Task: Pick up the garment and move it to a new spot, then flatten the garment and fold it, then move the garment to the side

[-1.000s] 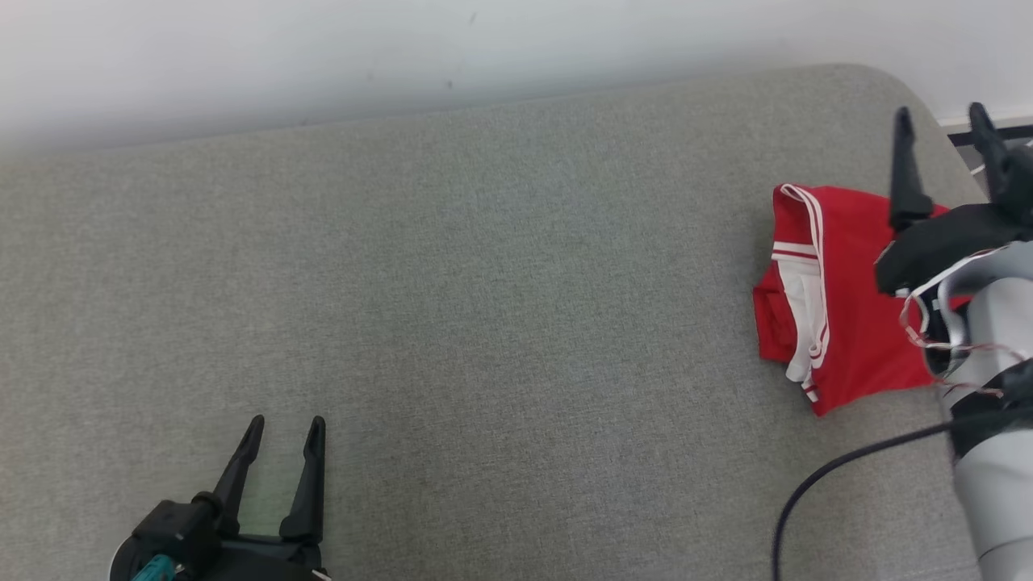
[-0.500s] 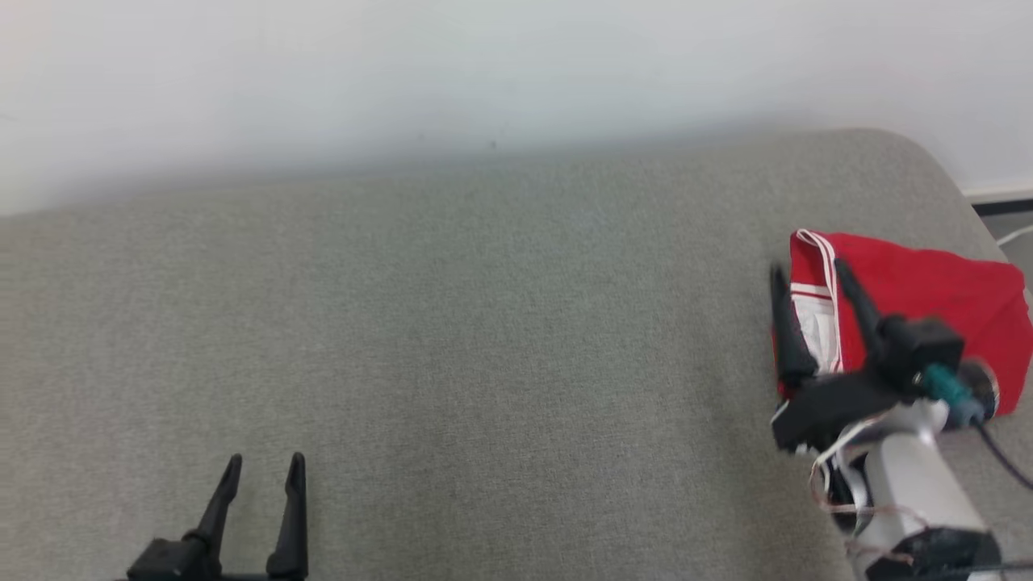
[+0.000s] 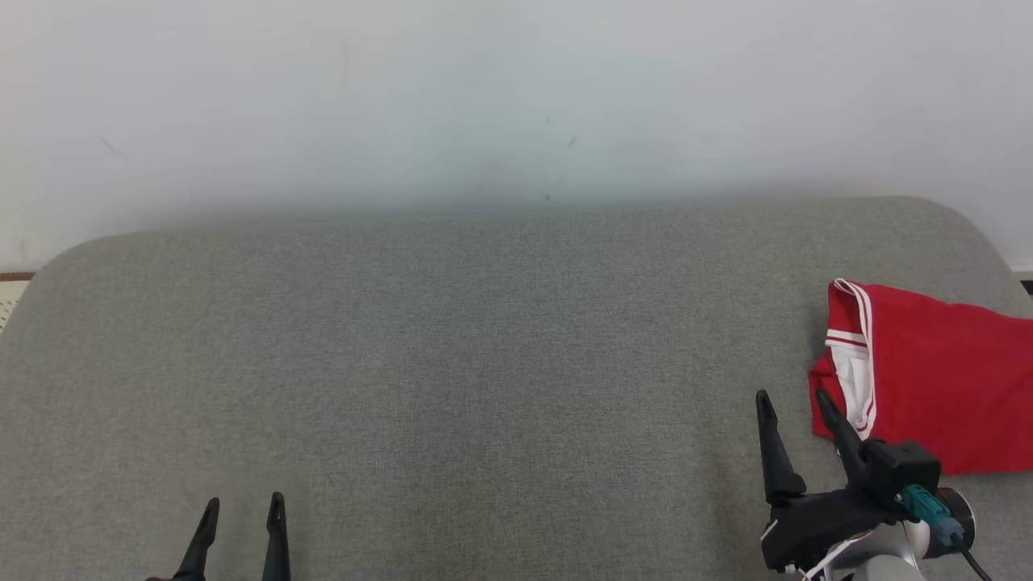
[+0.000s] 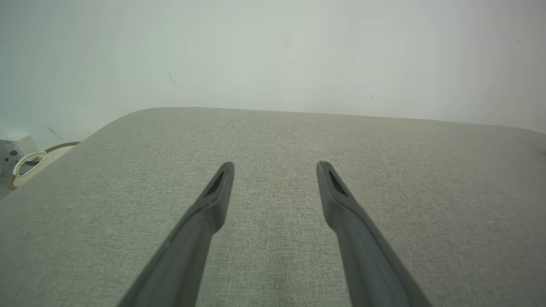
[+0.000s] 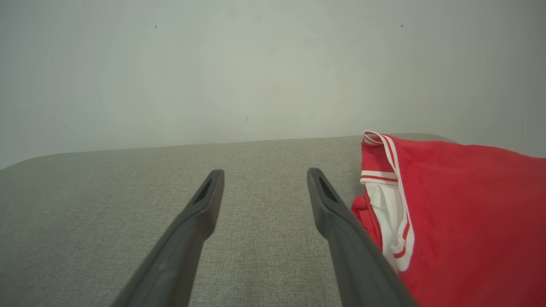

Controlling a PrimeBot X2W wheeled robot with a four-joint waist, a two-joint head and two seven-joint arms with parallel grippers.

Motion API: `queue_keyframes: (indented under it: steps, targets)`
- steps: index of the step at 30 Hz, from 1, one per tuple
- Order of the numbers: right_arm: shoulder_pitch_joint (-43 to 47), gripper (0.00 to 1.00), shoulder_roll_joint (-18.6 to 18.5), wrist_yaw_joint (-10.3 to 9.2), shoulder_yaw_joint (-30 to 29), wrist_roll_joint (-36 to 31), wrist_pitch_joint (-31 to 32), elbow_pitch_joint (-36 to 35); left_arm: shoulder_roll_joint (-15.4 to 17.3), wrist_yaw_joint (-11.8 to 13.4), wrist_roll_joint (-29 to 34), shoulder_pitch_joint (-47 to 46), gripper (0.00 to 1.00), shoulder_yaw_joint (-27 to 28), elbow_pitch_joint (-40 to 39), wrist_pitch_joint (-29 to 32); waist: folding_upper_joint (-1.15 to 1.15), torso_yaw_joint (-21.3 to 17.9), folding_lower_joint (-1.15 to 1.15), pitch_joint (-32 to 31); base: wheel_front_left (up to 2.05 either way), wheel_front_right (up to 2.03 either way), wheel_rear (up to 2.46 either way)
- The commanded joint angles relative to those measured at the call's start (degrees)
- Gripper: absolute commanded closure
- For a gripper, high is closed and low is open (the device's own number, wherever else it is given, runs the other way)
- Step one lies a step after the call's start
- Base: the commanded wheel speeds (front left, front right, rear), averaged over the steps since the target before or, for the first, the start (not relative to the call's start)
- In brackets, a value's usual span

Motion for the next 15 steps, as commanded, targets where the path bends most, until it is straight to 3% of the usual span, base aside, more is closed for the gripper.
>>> queue_keyframes:
  steps: [1, 15]
  targets:
    - [1.3, 0.00, 0.3, -0.04, -0.5, -0.4, -0.2, -0.4, 0.1, 0.6, 0.3, 1.1, 0.00, 0.4, -0.3, 0.0, 0.01, 1.0, 0.01, -1.0, 0.00, 0.00, 0.00]
    - [6.0, 0.00, 2.0, -0.04, -1.4, -1.7, -0.2, -1.3, 0.0, 0.5, 2.5, 2.7, 0.00, 3.2, -0.6, 0.0, 0.01, 1.9, 0.01, -2.9, 0.00, 0.00, 0.00]
